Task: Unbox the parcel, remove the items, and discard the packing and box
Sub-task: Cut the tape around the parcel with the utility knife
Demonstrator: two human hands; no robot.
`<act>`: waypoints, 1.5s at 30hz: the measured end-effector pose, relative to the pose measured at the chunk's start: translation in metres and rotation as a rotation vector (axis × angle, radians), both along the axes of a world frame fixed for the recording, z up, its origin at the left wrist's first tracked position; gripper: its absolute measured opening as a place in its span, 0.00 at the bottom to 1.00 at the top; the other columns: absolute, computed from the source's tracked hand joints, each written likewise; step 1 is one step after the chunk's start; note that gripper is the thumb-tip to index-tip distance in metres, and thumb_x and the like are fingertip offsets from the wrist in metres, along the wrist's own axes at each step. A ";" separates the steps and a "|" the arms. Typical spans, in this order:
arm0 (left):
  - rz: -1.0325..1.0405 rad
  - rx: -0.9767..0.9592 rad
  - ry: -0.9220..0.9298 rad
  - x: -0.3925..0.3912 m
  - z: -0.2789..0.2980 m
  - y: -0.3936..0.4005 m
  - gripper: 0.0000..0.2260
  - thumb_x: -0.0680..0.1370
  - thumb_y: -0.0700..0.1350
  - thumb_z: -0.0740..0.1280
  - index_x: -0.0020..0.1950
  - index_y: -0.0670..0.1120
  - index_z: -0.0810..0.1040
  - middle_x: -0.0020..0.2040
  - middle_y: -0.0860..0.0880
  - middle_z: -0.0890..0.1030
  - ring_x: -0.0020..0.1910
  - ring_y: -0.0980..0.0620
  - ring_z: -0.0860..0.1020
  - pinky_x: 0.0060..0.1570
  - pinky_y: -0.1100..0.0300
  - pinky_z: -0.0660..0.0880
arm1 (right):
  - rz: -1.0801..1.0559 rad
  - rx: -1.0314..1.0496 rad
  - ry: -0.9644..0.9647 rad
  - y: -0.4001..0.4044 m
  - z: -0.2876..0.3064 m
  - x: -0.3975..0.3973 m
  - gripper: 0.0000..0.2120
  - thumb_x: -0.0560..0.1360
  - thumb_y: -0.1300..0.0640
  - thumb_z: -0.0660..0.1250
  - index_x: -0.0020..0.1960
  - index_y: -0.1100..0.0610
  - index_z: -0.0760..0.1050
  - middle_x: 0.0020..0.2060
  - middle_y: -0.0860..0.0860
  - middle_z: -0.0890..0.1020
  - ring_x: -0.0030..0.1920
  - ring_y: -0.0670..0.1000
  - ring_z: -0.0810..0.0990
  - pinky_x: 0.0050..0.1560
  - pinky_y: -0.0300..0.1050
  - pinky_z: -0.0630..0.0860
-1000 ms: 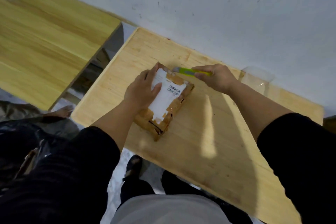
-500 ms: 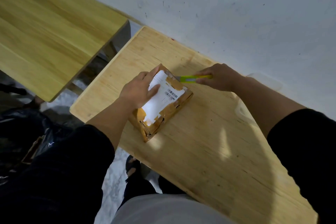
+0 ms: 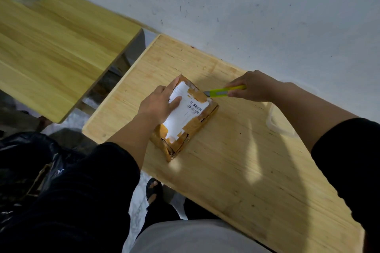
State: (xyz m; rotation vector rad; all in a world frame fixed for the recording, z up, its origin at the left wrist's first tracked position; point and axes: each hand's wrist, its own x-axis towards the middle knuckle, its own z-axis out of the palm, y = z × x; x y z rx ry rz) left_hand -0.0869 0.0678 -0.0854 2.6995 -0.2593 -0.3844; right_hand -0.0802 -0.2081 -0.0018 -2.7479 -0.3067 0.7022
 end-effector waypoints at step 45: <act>-0.154 -0.470 0.113 -0.025 -0.017 0.043 0.31 0.80 0.47 0.57 0.77 0.45 0.43 0.66 0.36 0.68 0.65 0.42 0.66 0.62 0.54 0.63 | -1.183 0.278 -0.254 0.154 -0.026 -0.161 0.17 0.79 0.53 0.59 0.67 0.50 0.71 0.62 0.57 0.78 0.46 0.49 0.70 0.59 0.53 0.75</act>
